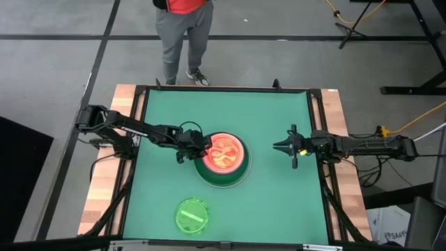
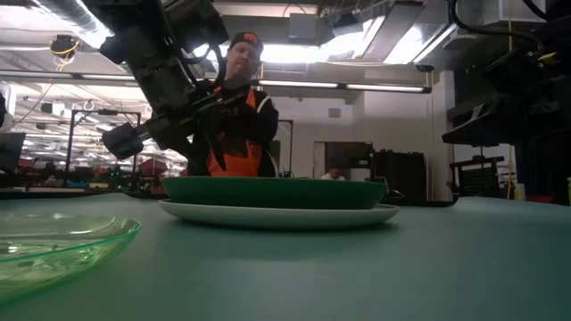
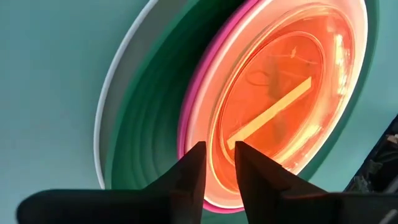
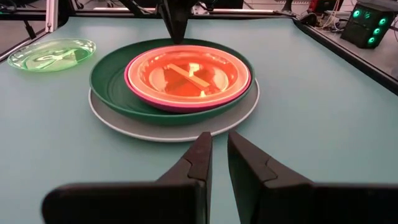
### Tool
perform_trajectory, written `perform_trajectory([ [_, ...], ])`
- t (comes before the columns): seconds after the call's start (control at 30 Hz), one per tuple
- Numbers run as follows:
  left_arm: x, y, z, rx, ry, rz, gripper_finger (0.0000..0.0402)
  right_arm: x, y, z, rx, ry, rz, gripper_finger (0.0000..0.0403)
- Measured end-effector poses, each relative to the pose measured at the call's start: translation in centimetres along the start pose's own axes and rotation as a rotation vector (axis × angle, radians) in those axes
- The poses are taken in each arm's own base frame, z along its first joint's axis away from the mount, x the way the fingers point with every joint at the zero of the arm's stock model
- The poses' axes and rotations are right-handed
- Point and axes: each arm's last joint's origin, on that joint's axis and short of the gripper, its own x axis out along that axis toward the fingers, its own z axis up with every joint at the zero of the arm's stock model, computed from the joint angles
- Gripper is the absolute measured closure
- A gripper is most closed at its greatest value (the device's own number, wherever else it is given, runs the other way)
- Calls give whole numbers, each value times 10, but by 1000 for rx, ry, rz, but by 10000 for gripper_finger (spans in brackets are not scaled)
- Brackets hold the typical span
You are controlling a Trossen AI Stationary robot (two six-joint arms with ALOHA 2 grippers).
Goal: Stack plastic plates
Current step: Stack the transparent green plate on top of the transparent orange plate
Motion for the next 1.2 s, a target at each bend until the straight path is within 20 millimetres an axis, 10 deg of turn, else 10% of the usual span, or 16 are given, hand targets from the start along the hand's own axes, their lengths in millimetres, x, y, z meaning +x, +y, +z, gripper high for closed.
perform_trajectory([
  [0.63,-44,-4,-32,213,-129,-243,320,-4,0,3,1,-48,13,363],
  [1.2,-82,14,-110,625,-99,-579,320,-15,0,14,-4,-195,10,363],
])
